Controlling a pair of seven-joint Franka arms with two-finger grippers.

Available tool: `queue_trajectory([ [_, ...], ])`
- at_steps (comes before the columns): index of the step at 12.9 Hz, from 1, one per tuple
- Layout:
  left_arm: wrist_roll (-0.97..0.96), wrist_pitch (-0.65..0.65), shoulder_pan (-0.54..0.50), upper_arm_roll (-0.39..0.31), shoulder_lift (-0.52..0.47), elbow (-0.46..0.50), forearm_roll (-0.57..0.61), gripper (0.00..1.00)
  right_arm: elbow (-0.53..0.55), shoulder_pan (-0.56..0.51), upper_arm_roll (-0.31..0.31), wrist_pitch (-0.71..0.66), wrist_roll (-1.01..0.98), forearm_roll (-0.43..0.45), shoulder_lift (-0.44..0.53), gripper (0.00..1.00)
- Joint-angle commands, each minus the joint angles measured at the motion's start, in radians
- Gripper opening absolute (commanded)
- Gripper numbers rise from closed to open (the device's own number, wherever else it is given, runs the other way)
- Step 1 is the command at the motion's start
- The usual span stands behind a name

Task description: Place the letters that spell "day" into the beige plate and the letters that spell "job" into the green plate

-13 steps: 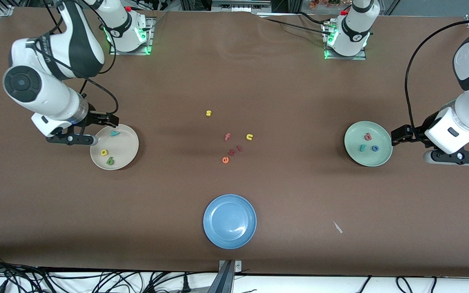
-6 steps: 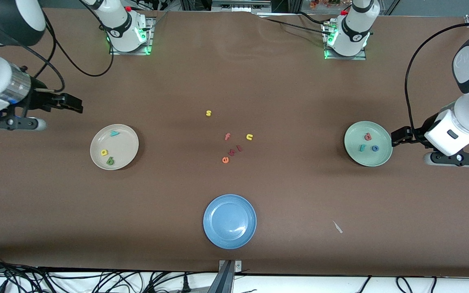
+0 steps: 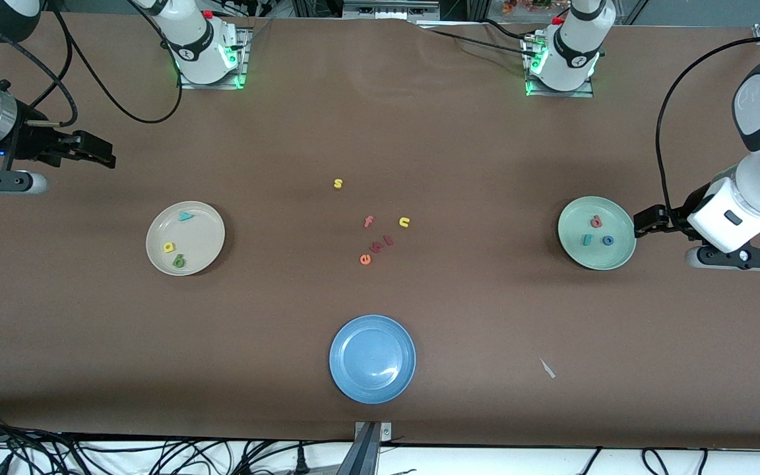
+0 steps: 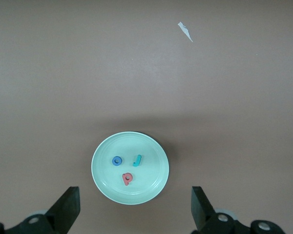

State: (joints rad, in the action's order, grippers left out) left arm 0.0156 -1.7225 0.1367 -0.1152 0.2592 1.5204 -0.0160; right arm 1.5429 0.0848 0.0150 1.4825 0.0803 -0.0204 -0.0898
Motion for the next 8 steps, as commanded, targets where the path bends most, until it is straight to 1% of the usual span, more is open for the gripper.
queue_trajectory([
  [1, 0.01, 0.018, 0.009, -0.003, 0.005, -0.022, 0.025, 1.0, -0.044, 0.004, 0.008, -0.027, -0.022, 0.007, -0.039, 1.0],
  [5, 0.01, 0.017, 0.009, -0.001, 0.005, -0.022, 0.025, 1.0, -0.067, 0.004, 0.008, -0.024, -0.025, 0.014, -0.053, 1.0],
  [8, 0.01, 0.017, 0.011, -0.001, 0.005, -0.022, 0.025, 1.0, -0.067, -0.002, 0.01, -0.024, -0.068, 0.014, -0.054, 1.0],
])
